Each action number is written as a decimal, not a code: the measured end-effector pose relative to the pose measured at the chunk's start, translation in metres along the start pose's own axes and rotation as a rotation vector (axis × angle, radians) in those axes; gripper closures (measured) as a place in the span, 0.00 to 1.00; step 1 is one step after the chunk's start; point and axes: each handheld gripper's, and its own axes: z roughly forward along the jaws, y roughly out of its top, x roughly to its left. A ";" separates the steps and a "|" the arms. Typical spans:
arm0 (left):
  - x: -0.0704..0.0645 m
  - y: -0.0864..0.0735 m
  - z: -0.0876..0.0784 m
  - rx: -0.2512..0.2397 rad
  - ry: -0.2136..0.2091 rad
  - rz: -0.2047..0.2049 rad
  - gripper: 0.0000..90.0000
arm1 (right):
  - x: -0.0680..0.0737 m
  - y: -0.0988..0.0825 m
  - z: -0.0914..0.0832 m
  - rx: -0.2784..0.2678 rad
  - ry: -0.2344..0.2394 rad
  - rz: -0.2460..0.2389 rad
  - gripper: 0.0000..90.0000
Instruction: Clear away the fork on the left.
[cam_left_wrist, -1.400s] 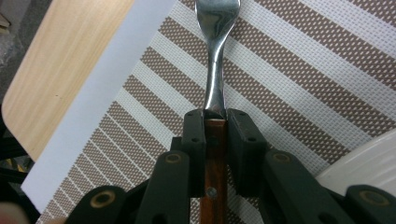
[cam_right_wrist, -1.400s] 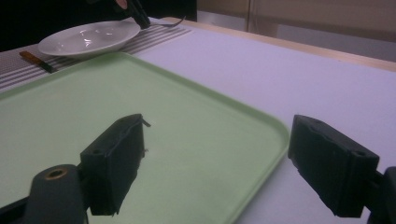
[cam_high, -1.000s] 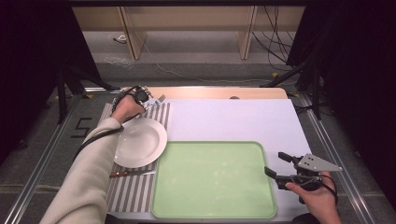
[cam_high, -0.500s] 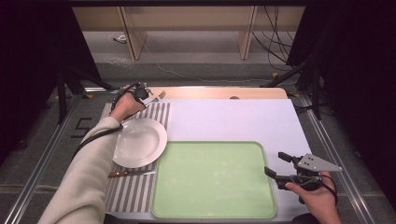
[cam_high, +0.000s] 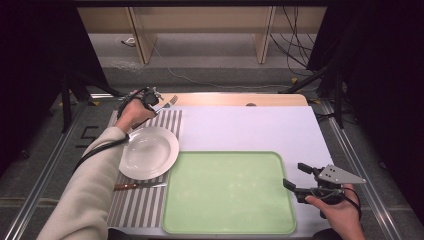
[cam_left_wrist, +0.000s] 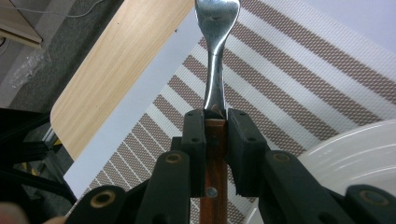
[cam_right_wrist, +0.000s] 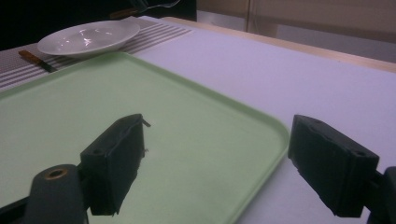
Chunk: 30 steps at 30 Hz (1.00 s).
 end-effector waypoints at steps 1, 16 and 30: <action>-0.002 0.000 -0.002 -0.004 -0.002 -0.004 0.86 | 0.000 0.000 0.000 0.001 0.000 0.001 0.22; -0.021 -0.009 -0.033 -0.036 -0.002 -0.040 0.86 | 0.000 0.000 0.000 0.002 -0.005 0.000 0.22; -0.051 -0.021 -0.053 -0.094 -0.072 -0.076 0.86 | -0.001 0.000 -0.002 -0.003 -0.008 0.001 0.22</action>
